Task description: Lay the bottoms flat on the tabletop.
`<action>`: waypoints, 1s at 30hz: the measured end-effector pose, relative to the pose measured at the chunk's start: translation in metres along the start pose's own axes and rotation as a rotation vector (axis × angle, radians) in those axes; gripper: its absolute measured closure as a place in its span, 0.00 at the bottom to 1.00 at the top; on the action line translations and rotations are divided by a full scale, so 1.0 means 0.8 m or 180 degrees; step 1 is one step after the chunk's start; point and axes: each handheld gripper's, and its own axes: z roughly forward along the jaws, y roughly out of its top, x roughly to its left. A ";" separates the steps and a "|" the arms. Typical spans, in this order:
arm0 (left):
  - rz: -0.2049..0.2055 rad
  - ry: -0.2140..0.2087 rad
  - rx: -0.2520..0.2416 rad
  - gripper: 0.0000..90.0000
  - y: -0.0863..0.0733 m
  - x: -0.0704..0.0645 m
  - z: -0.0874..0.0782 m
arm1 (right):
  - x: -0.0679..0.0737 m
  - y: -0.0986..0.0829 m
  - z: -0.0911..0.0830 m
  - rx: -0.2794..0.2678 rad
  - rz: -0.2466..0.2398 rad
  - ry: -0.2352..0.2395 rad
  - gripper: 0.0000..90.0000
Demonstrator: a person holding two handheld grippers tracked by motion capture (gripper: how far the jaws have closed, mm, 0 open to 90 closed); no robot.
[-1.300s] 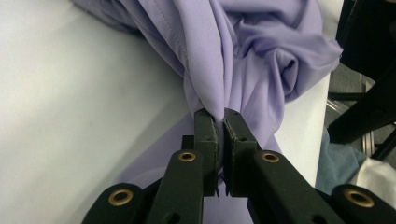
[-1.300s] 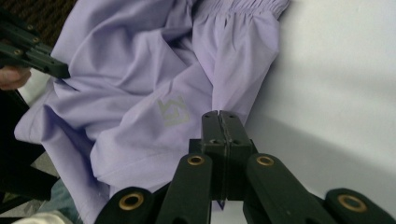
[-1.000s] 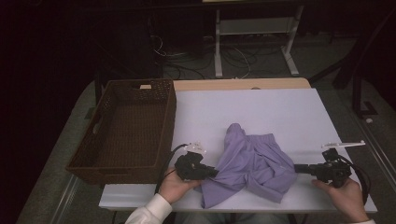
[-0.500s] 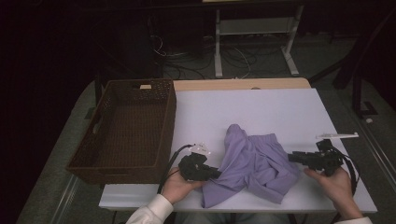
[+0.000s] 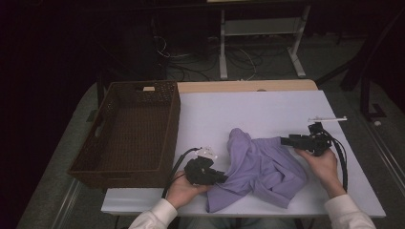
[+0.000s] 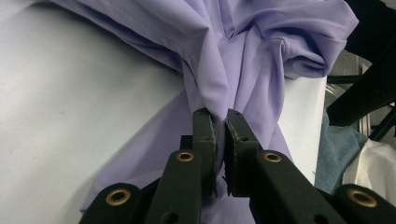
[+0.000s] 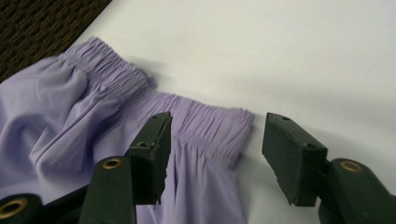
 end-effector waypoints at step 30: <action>-0.0004 -0.0013 -0.0001 0.93 0.000 -0.001 0.001 | 0.002 0.010 0.044 0.0456 -0.0090 -0.0277 0.75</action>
